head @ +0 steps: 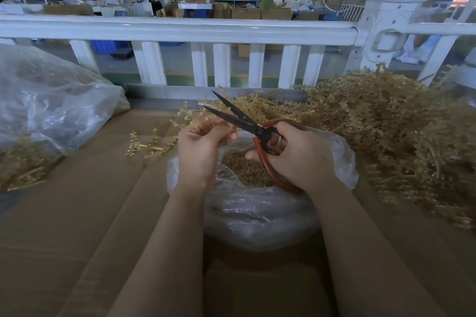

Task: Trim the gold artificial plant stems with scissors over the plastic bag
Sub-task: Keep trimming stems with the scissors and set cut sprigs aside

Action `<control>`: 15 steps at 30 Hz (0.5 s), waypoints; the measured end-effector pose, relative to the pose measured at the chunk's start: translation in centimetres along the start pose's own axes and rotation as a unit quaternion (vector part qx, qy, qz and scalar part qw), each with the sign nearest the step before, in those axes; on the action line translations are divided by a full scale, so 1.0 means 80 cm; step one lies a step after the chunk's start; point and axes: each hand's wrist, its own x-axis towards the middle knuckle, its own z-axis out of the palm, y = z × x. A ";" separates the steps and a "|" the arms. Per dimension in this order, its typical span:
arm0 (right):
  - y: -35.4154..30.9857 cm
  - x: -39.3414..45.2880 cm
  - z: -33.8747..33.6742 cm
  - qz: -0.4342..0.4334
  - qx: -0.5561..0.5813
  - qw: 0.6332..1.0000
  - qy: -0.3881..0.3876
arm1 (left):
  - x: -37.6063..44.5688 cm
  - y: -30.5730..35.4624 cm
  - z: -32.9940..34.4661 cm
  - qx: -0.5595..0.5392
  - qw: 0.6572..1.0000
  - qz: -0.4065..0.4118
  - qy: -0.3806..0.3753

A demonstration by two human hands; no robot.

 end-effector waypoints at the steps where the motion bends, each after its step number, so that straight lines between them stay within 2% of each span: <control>1: 0.000 0.000 0.000 0.000 -0.004 1.000 0.004 | 0.001 0.000 0.000 0.004 1.000 0.004 0.002; 10: 0.002 0.000 -0.001 -0.006 0.043 0.999 0.011 | 0.001 0.001 -0.002 0.009 1.000 0.022 -0.014; 15: 0.007 0.000 0.005 -0.002 0.042 0.999 -0.016 | 0.000 0.002 -0.002 0.019 0.999 0.031 -0.019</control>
